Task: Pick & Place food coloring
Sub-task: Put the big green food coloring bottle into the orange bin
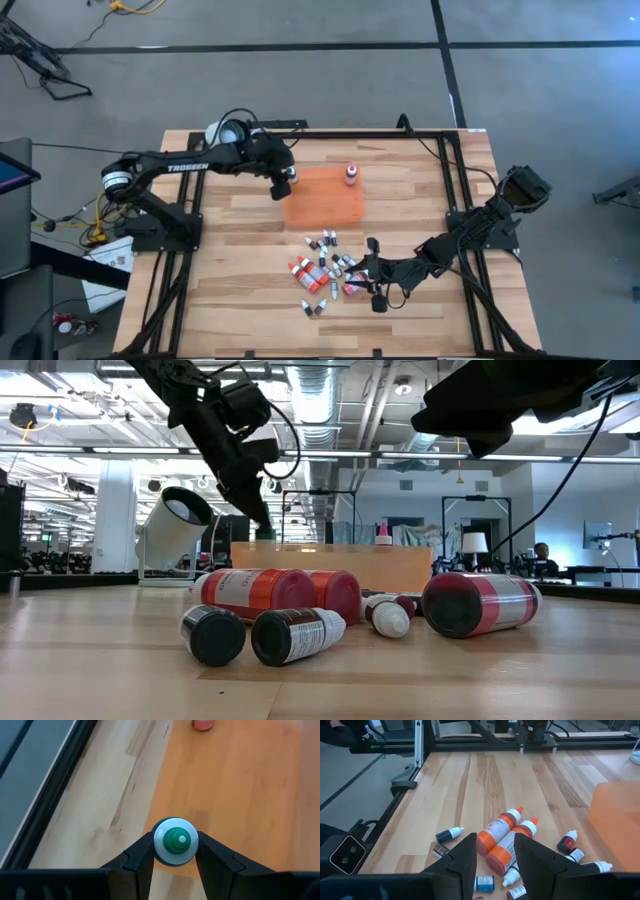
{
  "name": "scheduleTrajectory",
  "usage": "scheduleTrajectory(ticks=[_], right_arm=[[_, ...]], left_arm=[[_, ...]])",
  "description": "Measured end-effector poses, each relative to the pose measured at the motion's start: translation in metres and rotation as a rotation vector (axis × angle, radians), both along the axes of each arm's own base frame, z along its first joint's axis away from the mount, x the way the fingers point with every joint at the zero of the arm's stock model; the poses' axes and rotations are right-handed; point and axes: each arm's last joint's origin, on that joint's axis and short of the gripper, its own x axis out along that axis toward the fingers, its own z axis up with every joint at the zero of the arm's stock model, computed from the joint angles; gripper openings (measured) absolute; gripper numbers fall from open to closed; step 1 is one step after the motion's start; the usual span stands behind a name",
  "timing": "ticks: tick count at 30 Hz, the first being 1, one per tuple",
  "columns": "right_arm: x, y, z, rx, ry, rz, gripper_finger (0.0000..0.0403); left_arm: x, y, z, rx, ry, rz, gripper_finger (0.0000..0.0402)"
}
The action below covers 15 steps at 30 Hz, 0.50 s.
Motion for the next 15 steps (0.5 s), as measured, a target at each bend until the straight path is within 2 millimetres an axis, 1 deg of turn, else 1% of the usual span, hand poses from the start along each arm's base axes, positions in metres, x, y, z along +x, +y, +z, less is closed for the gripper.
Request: scheduleTrajectory(ticks=[4,15], right_arm=[[0.0000,0.0000,-0.0001,-0.001,0.001,0.000,0.0123],[0.0001,0.0001,0.0003,0.002,-0.003,0.000,0.0123]], left_arm=[[-0.0028,0.0033,-0.0008,-0.009,0.011,0.019,0.0123],[-0.0013,0.0043,-0.0012,0.001,0.002,0.027,0.0123]])
